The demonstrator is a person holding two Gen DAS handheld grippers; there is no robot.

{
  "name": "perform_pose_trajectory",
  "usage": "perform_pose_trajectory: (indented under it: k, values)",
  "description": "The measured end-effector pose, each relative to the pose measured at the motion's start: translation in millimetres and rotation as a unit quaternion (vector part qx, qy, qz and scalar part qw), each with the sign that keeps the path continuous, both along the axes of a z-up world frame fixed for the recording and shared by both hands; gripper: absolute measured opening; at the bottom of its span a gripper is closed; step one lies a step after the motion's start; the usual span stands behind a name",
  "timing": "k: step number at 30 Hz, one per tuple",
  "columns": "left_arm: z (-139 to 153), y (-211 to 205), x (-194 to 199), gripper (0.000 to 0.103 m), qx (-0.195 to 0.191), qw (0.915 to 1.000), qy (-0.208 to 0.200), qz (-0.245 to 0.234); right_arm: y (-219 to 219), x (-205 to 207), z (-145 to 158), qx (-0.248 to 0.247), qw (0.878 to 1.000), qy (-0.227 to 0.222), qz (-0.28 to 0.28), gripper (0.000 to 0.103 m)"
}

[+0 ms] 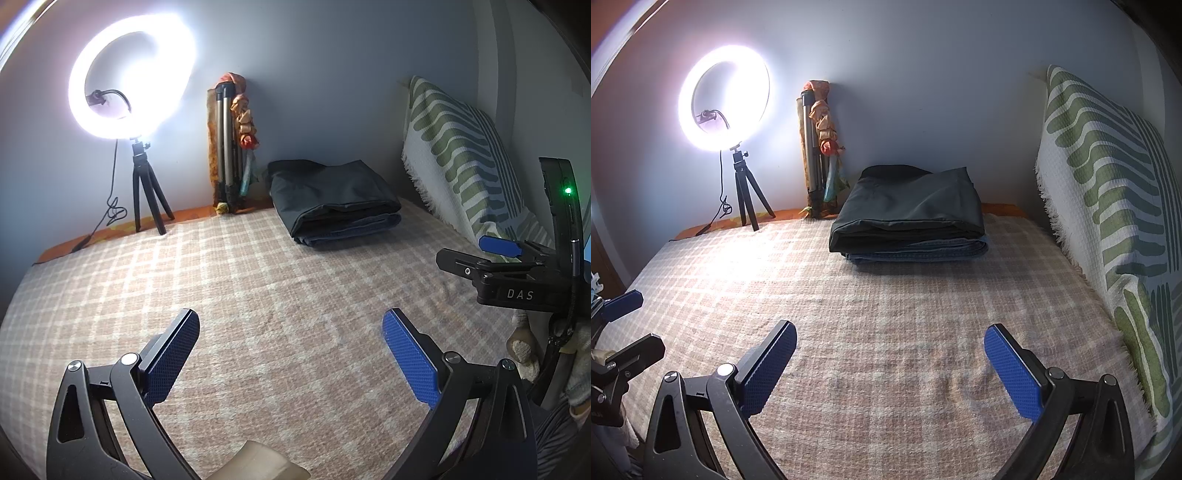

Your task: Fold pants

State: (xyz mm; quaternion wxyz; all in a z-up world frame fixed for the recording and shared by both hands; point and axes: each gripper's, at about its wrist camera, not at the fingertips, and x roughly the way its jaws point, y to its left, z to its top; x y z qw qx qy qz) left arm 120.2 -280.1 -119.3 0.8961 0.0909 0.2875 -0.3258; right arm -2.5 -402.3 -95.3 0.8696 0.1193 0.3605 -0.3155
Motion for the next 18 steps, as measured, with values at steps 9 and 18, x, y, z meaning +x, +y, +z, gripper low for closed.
perform_pose_trajectory:
  k: [9, 18]
  values:
    - [0.1, -0.8, -1.0, 0.099, 0.0, 1.0, 0.0, 0.001, 0.2, 0.3, -0.3, 0.002, 1.0, 0.0, 0.0, 0.103]
    - [0.1, -1.8, -1.3, 0.099, 0.0, 1.0, 0.0, 0.001, 0.0, 1.5, -2.0, 0.004, 1.0, 0.0, 0.001, 0.103]
